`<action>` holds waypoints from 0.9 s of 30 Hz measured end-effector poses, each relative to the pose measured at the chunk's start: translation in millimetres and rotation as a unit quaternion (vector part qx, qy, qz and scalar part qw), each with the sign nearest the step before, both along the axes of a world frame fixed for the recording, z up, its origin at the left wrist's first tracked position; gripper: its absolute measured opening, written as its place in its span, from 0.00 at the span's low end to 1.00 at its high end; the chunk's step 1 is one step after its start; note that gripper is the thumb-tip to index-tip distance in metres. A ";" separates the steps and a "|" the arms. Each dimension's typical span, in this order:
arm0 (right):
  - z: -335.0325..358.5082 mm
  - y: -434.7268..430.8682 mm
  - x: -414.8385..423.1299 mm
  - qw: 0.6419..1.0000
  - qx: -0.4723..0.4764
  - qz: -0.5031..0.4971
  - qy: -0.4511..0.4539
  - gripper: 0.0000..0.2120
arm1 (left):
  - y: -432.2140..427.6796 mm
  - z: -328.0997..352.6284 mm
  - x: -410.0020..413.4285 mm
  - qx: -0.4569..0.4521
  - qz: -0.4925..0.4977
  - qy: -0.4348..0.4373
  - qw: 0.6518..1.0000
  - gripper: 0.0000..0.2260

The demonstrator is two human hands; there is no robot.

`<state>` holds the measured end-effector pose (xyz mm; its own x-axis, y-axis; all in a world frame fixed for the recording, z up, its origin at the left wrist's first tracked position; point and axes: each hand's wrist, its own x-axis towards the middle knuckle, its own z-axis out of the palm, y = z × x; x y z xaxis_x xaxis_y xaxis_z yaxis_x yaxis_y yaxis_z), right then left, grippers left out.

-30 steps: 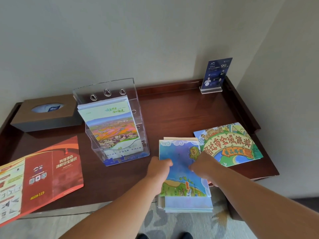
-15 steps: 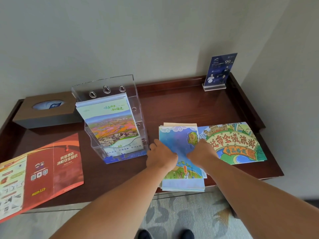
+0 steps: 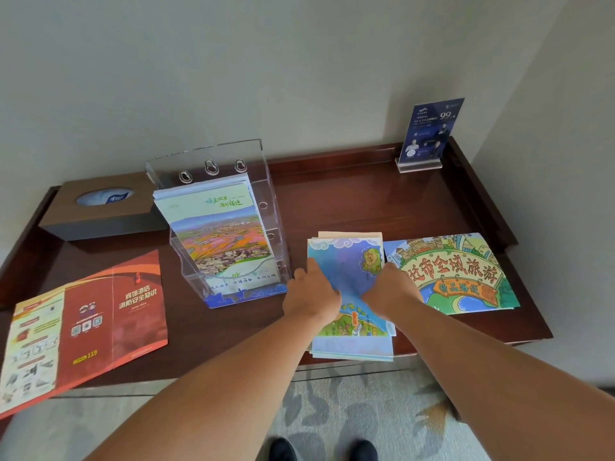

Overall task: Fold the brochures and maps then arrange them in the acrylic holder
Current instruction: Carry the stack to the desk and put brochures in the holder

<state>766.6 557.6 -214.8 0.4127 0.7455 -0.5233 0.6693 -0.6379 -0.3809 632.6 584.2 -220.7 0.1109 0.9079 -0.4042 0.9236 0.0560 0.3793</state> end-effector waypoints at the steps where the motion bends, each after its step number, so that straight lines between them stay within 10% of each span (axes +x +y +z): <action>1: 2.1 -0.7 0.4 1.000 -0.005 0.003 0.000 0.21 | -0.4 1.9 -1.8 -0.008 -0.007 0.002 1.000 0.29; 14: 46.1 16.0 -59.1 0.986 0.079 0.143 0.006 0.30 | -20.8 14.9 -107.6 -0.043 0.195 -0.098 0.975 0.09; 17: 43.6 21.2 -89.1 0.984 0.079 0.142 0.076 0.32 | -15.0 16.2 -130.6 -0.007 0.224 -0.131 0.966 0.20; 27: 34.8 51.1 -133.2 0.991 0.082 0.086 0.054 0.18 | 20.4 2.8 -160.8 0.005 0.195 -0.158 0.968 0.14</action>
